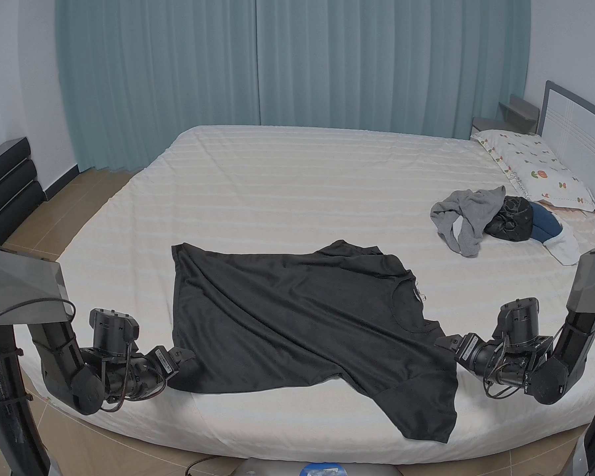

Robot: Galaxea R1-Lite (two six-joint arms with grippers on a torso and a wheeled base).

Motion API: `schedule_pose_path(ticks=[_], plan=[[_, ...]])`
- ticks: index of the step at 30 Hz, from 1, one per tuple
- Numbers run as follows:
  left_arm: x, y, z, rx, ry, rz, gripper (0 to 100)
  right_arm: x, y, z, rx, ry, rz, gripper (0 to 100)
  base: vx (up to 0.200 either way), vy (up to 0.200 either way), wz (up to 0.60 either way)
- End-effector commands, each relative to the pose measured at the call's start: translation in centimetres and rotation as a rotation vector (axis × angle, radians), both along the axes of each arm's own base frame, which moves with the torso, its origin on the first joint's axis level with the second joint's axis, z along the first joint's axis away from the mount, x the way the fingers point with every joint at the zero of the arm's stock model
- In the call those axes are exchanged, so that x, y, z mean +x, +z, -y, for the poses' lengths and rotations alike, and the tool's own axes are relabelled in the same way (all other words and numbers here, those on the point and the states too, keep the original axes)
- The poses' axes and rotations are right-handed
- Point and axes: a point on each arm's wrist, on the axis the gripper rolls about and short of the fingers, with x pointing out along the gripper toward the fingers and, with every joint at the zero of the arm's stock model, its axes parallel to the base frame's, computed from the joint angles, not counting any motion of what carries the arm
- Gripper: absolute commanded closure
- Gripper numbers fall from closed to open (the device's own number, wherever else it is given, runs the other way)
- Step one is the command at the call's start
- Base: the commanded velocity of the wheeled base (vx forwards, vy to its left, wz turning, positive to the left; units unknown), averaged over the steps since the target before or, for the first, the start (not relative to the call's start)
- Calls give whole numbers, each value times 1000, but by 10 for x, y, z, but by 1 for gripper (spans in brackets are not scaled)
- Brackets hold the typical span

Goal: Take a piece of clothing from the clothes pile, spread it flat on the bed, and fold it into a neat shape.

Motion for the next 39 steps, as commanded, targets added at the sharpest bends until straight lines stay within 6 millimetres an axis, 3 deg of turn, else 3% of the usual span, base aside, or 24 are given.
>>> schedule_pose_path(ticks=[1, 2, 3, 11, 21, 28, 29, 39], plan=[[1, -14, 9, 26, -17, -21, 0, 0, -1, 0, -3, 0, -6, 0, 0, 0, 0], [1, -15, 10, 29, -15, -18, 0, 0, -2, 0, -3, 0, -7, 0, 0, 0, 0], [2, -17, 11, 37, -10, -9, 100, 0, -2, 0, -3, 0, -9, 0, 0, 0, 0], [-6, -19, 10, 59, 4, -17, 100, 0, -11, 1, -13, -1, -41, 0, 0, 0, 0], [-23, -2, -5, 60, 41, -7, 100, -12, -32, -8, -71, 74, -133, 0, 0, 0, 0], [-28, -3, -10, 78, 40, -22, 100, -8, -42, -13, -68, 89, -100, 0, 0, 0, 0], [-28, -4, -11, 81, 40, -23, 100, -8, -43, -13, -67, 92, -92, 100, 0, 0, 0], [-32, -4, -17, 118, 21, -35, 100, -26, -42, -7, -181, 147, -133, 100, 0, 0, 0]])
